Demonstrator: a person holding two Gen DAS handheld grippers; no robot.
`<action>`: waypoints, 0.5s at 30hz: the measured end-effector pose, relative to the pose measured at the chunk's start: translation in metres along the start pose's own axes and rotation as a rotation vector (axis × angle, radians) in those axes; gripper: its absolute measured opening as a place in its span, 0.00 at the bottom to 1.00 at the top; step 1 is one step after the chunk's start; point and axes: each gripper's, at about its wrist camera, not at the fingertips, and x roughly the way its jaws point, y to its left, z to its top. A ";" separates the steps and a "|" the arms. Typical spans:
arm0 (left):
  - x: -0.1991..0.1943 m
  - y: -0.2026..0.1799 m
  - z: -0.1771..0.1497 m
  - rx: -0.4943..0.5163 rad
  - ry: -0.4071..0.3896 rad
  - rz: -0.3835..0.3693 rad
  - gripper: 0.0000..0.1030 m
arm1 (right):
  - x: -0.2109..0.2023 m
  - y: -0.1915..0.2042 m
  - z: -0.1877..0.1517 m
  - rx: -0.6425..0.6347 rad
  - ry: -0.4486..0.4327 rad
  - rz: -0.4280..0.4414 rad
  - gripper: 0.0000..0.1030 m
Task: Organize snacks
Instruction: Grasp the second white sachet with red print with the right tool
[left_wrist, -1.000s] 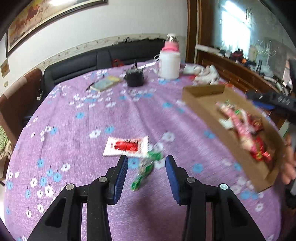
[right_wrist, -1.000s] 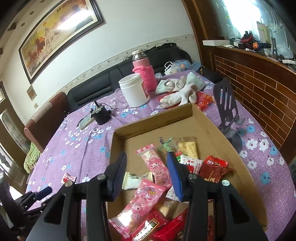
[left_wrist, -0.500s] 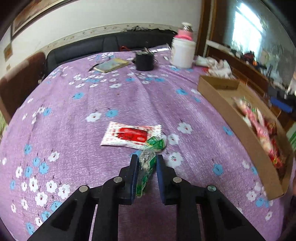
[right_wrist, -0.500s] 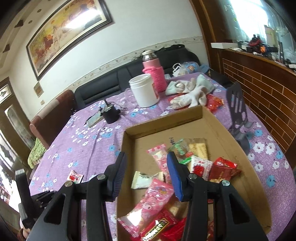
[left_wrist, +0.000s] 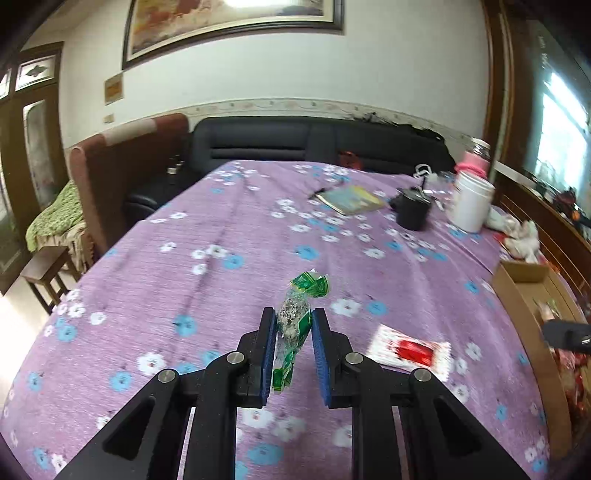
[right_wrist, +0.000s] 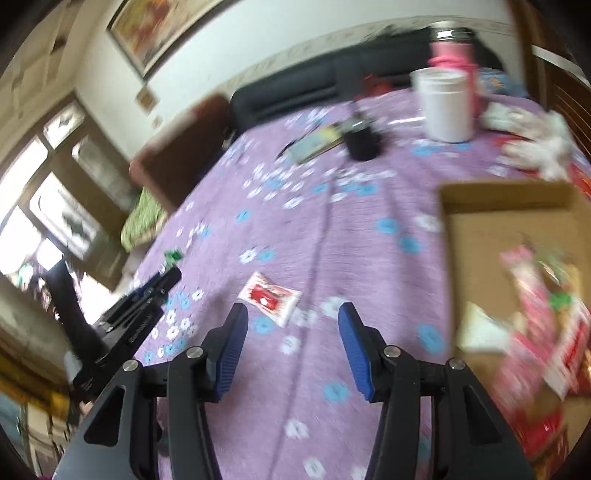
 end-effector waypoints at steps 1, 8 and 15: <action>0.000 0.003 0.000 -0.008 -0.001 0.006 0.19 | 0.015 0.006 0.007 -0.013 0.032 -0.012 0.48; 0.002 0.012 0.002 -0.026 -0.005 0.029 0.19 | 0.090 0.025 0.023 -0.045 0.142 0.027 0.49; 0.003 0.010 0.003 -0.019 -0.006 0.029 0.19 | 0.111 0.021 0.020 -0.051 0.174 0.036 0.52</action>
